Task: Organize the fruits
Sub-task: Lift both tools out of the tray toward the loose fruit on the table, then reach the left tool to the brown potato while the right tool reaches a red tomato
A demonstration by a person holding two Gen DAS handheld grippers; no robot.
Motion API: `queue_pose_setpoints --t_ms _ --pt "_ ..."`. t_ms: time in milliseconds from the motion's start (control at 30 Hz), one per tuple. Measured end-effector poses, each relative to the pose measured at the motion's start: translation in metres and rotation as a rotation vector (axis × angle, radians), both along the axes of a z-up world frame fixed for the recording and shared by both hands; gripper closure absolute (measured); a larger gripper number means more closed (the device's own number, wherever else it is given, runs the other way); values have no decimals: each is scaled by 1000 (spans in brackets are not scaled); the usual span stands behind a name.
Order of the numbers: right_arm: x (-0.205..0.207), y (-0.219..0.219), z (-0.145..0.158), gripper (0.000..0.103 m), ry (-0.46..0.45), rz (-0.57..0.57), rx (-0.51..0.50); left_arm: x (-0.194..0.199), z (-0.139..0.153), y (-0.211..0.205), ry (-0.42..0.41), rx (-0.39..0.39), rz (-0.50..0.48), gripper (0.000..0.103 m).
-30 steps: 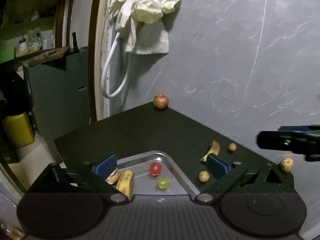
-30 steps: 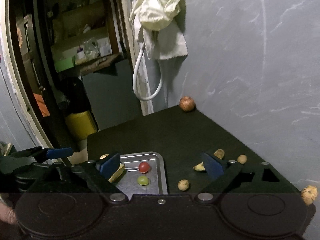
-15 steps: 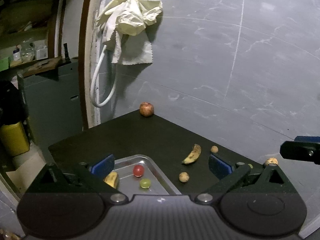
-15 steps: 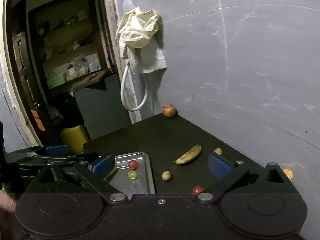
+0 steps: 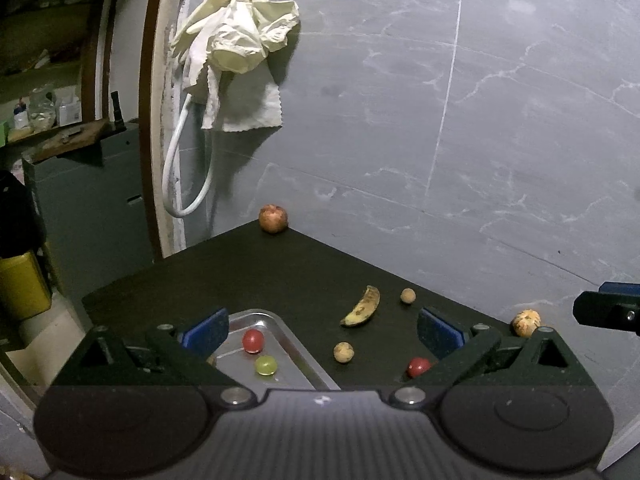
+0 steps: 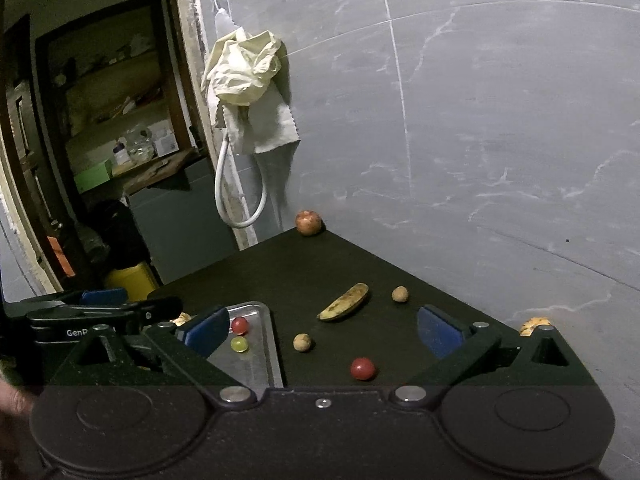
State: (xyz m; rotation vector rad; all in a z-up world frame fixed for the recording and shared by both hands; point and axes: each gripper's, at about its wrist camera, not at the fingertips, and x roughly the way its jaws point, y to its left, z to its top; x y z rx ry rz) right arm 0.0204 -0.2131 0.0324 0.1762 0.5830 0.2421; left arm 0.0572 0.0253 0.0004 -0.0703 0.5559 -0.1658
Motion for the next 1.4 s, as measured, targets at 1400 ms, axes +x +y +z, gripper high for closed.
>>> queue_pose_setpoints --t_ms 1400 --pt "116 38 -139 25 283 -9 -188 161 -130 -39 285 56 -342 15"
